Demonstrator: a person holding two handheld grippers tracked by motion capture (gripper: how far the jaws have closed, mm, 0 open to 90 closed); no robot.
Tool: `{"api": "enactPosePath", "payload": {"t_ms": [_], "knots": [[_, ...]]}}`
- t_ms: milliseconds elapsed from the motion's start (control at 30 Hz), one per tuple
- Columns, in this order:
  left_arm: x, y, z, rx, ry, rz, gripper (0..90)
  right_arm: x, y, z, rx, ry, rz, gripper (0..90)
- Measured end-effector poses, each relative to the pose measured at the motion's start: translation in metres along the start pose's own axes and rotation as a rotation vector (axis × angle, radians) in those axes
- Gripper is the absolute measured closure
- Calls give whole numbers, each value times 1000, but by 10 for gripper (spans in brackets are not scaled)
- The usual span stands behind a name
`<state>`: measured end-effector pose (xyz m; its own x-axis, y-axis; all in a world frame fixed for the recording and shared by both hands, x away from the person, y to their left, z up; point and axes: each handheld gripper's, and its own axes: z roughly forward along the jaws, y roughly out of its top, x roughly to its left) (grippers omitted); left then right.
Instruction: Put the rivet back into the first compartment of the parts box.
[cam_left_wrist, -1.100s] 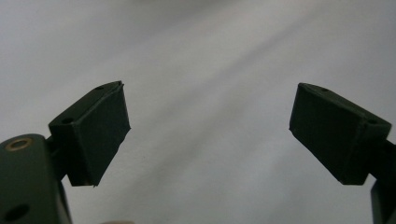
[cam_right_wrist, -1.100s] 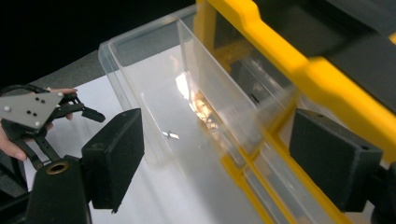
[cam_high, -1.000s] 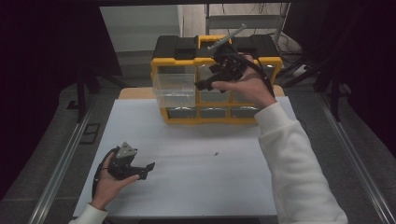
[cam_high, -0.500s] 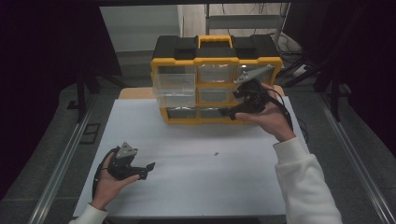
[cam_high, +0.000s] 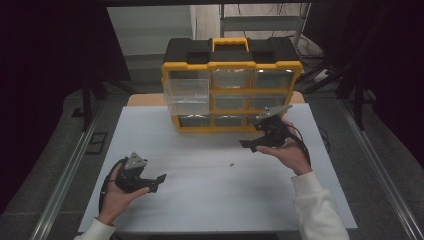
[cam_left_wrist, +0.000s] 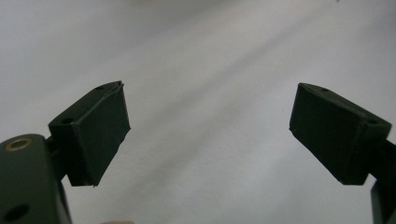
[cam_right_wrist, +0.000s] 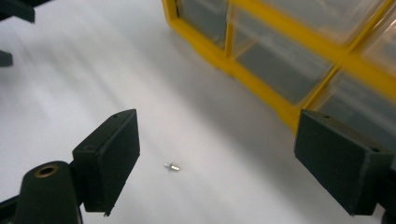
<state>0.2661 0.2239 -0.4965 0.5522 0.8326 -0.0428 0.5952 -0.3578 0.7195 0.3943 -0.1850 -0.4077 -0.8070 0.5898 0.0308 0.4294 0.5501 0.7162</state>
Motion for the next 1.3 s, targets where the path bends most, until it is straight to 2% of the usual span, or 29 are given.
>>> {"api": "enactPosePath", "payload": {"t_ms": [167,300,467,767,867,1167,1300], "knots": [[-1,0,0,-1,-3,1,123,2,-13,24,65,1,4,148],[-2,1,-1,-5,-7,3,123,9,-17,41,111,12,-24,148],[-1,1,-2,-11,-3,3,123,15,-19,56,140,17,-55,151],[-2,1,-2,-9,1,11,123,16,-27,76,185,22,-51,176],[-3,1,-2,-7,5,17,123,18,-30,83,216,15,-51,188],[-4,1,-1,-5,12,23,122,27,-34,102,286,5,-98,295],[-4,2,-2,-7,12,23,122,28,-36,108,308,11,-96,353]]}}
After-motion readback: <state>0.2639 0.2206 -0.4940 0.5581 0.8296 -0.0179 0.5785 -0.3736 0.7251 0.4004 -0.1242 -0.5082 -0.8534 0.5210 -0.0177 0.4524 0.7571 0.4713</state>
